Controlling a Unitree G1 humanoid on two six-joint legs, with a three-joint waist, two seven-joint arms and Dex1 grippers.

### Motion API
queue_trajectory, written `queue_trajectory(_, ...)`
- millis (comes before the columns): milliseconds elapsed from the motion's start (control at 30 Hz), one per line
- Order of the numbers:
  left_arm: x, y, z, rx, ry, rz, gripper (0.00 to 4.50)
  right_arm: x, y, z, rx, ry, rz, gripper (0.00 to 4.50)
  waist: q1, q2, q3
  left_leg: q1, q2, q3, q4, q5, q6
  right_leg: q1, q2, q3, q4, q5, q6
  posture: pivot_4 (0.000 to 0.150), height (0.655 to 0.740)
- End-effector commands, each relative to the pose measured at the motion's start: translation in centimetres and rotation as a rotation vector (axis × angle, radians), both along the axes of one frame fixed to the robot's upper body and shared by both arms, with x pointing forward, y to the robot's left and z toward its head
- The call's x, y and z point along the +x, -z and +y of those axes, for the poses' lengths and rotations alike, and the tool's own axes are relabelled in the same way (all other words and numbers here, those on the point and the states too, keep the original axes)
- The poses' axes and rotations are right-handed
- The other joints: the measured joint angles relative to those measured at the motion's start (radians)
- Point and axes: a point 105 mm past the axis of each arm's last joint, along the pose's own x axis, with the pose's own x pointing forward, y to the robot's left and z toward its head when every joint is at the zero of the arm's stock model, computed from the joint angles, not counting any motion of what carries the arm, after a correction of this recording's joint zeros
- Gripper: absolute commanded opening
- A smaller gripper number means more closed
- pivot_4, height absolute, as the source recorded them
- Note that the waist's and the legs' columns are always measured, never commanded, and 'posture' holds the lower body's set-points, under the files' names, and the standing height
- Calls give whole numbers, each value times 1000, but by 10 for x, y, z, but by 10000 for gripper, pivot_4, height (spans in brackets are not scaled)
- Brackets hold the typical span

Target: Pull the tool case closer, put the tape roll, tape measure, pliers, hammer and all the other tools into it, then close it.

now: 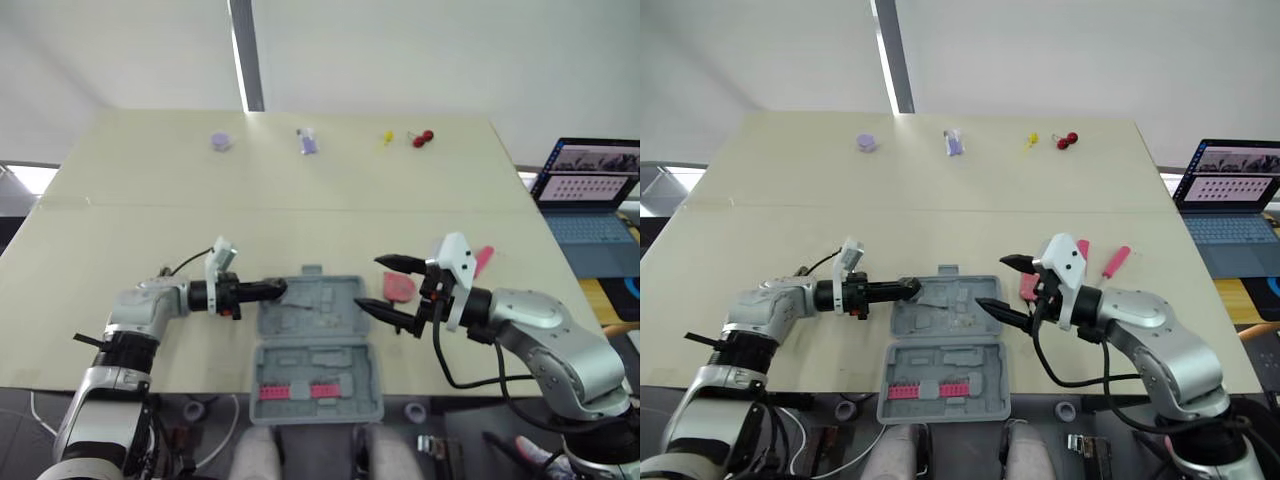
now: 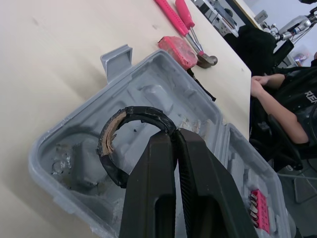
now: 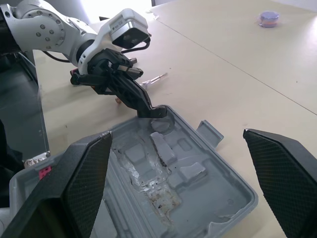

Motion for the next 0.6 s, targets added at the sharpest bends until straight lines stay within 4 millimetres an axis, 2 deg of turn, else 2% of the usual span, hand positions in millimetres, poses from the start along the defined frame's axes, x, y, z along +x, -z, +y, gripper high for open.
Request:
queue_trajectory(33,6,-3,0,31,-5,-36,913,-3,-12,0,18,0,-56,45000,1,0,0,0,0,0,0,0,0,0,0,0,0,0,0,1500,7400)
queue_trajectory(600,14,3,3,90,-25,-79,913,-4,-10,2,23,0,-53,45000,2,0,0,-9,0,-4,11,-2,3,-3,-1,-3,2,1,1,1500,7400)
